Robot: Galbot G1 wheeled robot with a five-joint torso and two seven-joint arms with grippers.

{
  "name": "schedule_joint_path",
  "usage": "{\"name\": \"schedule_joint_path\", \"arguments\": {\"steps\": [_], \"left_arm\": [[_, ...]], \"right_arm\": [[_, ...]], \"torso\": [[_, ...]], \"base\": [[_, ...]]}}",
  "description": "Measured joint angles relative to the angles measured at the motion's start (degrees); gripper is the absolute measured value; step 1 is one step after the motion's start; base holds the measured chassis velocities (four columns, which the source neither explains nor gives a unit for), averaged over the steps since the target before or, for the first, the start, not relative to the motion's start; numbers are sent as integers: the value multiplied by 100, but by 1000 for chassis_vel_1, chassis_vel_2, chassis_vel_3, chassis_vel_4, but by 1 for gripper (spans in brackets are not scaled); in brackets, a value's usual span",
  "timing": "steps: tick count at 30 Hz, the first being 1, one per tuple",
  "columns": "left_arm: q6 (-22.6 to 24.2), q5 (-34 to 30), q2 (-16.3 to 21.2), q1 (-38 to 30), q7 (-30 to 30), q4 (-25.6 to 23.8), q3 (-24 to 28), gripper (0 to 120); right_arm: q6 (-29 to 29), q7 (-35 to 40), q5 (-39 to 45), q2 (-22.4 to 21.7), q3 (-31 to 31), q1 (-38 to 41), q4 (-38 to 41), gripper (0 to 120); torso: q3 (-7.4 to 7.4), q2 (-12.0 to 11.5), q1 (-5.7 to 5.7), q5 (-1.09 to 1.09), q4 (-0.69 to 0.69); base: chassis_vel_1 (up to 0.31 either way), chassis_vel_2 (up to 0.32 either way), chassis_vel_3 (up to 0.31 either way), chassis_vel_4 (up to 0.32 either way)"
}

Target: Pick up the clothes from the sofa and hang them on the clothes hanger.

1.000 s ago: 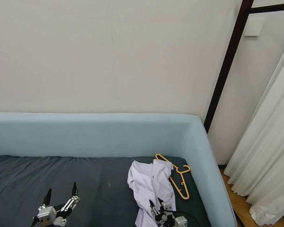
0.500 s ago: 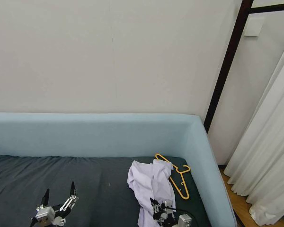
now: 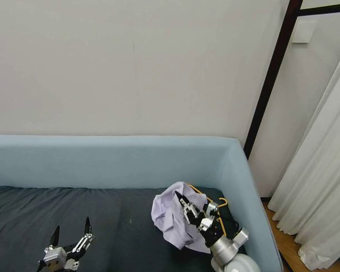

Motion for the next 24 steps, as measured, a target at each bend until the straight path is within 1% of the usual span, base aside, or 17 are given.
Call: {"name": "schedule_joint_path", "arguments": {"steps": [1,2,4,6,7,11,12,16,17,20,21,22,24], "left_arm": [[-33,-116,3,-10,225,-12,-37,100],[-33,-116,3,-10,225,-12,-37,100],[-128,-288,11,-29,638,-30,-82,100],[-227,-322,7,-64,846,-7,-90,100],[-227,-322,7,-64,846,-7,-90,100],[-290,-341,-30,-144,870,83,-81,100],[-290,-341,-30,-144,870,83,-81,100],[-317,-416,23,-194,861,138,-136,100],[-317,-416,23,-194,861,138,-136,100],[-322,-484,103,-224,861,152,-163,100],[-325,-497,114,-235,862,162,-165,100],[-325,-497,114,-235,862,162,-165,100],[-351,-542,148,-289,858,229,-167,100]], "right_arm": [[35,17,256,-55,-65,187,-4,0],[35,17,256,-55,-65,187,-4,0],[76,67,678,-168,-193,529,16,0],[111,105,1027,-273,-361,938,19,0],[111,105,1027,-273,-361,938,19,0],[203,235,1456,-410,-812,1925,-99,0],[203,235,1456,-410,-812,1925,-99,0],[229,406,1710,-569,-1299,2938,-214,0],[229,406,1710,-569,-1299,2938,-214,0],[231,549,1895,-708,-1616,3907,-458,0],[236,585,1943,-722,-1654,4077,-501,0],[236,585,1943,-722,-1654,4077,-501,0],[287,746,2175,-726,-1802,4851,-736,0]], "torso": [[0,0,0,0,0],[0,0,0,0,0],[0,0,0,0,-2],[0,0,0,-1,-3],[0,0,0,-1,-3],[0,0,1,-1,-1],[0,0,1,-1,-1],[0,0,1,-1,-1],[0,0,1,-1,-1],[0,0,1,-1,-2],[0,0,1,-1,-2],[0,0,1,-1,-2],[0,0,1,-2,-1]], "base": [[0,0,0,0],[0,0,0,0],[0,0,0,0],[0,0,0,0],[0,0,0,0],[0,0,0,0],[0,0,0,0],[0,0,0,0],[0,0,0,0],[0,0,0,0],[0,0,0,0],[0,0,0,0],[0,0,0,0]]}}
